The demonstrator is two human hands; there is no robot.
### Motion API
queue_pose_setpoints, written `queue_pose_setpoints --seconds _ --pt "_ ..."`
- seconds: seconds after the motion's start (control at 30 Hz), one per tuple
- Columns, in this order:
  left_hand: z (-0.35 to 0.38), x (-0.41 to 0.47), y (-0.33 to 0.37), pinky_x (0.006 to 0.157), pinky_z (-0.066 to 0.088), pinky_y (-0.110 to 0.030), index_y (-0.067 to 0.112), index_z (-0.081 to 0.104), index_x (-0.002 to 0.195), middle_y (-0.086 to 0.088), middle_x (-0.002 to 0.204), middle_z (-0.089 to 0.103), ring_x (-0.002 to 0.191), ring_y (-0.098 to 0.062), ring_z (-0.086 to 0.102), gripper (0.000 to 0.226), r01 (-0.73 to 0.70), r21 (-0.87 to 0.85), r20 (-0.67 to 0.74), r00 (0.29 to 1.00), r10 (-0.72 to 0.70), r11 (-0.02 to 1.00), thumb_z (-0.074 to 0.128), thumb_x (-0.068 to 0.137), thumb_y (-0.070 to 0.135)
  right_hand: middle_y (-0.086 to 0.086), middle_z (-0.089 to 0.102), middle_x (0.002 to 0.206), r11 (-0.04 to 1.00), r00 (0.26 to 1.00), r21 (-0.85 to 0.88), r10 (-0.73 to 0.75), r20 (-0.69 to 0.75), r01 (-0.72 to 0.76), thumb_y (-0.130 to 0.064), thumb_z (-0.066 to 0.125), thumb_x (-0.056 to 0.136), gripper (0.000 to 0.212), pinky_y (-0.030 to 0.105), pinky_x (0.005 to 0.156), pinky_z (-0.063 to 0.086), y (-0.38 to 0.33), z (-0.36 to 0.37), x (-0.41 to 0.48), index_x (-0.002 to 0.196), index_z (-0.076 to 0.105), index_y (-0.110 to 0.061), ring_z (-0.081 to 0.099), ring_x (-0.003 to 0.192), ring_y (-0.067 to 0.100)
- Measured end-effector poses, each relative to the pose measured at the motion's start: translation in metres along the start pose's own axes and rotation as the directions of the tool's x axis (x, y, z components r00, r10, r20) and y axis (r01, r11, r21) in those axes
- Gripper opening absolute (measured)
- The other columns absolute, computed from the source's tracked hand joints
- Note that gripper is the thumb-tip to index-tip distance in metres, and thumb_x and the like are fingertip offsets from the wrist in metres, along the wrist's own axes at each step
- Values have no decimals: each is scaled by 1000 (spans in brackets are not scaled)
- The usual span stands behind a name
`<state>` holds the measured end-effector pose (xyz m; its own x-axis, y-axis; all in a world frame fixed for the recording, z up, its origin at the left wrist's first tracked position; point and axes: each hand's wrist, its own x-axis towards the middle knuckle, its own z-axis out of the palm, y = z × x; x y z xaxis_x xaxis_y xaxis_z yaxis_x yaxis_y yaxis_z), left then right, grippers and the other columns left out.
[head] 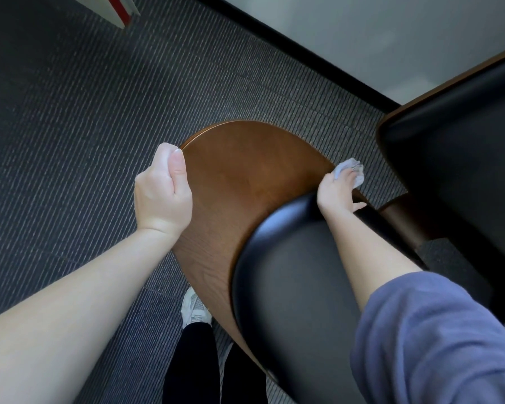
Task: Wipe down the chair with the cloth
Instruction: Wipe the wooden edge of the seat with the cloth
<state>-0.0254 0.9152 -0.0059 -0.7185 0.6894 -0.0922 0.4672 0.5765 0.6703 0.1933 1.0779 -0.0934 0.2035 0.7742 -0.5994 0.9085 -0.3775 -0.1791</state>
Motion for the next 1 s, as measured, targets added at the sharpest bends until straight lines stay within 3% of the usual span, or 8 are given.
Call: queue_pose_setpoints --seconds 0.27,0.5,0.63,0.7,0.77,0.87,1.0 --pt "-2 -1 1 54 23 -30 17 42 88 10 58 37 51 -7 38 24 -5 -10 9 1000 5 1000 29 105 27 3 2 165 933 936 72 -349 -54 352 -20 32 101 62 61 118 -3 -39 31 -61 156 5 -7 -1 151 15" --pt "-4 0 3 54 20 -31 16 43 86 9 58 37 51 -7 38 26 -5 -36 36 999 7 999 29 106 26 11 5 164 738 750 133 -656 -86 661 -20 30 94 67 44 121 -4 -52 37 -115 155 8 -5 0 152 21" --pt "-4 1 2 51 27 -27 12 42 80 7 57 34 50 -9 34 32 14 -64 56 998 -10 998 29 106 26 13 6 164 689 708 193 -705 -48 699 -11 33 93 65 31 123 3 -48 34 -122 154 13 -3 1 152 22" --pt "-5 1 2 51 26 -27 10 42 79 6 57 33 50 -10 32 34 18 -81 67 998 -13 997 29 105 27 12 11 163 702 736 256 -675 -60 665 -1 37 92 64 5 113 3 -49 31 -123 153 19 -3 5 151 22" --pt "-6 2 1 50 27 -22 9 41 79 6 58 34 50 -9 32 35 17 -95 91 996 -9 995 29 106 28 9 16 163 727 785 330 -613 -82 602 6 39 91 64 -10 96 3 -55 28 -124 152 25 -4 9 151 19" --pt "-10 4 -1 50 28 -20 16 38 74 7 59 34 51 -6 33 36 -9 -104 152 988 24 995 27 106 27 6 20 162 714 816 425 -566 -120 557 9 41 90 65 -13 91 6 -70 24 -127 152 29 -7 14 149 17" --pt "-20 12 -4 53 27 -23 28 29 66 7 62 32 53 -3 33 41 -38 -152 277 958 80 988 27 107 27 8 18 162 652 773 448 -614 -161 612 10 43 88 69 -8 99 6 -88 26 -142 153 27 -6 13 149 17"
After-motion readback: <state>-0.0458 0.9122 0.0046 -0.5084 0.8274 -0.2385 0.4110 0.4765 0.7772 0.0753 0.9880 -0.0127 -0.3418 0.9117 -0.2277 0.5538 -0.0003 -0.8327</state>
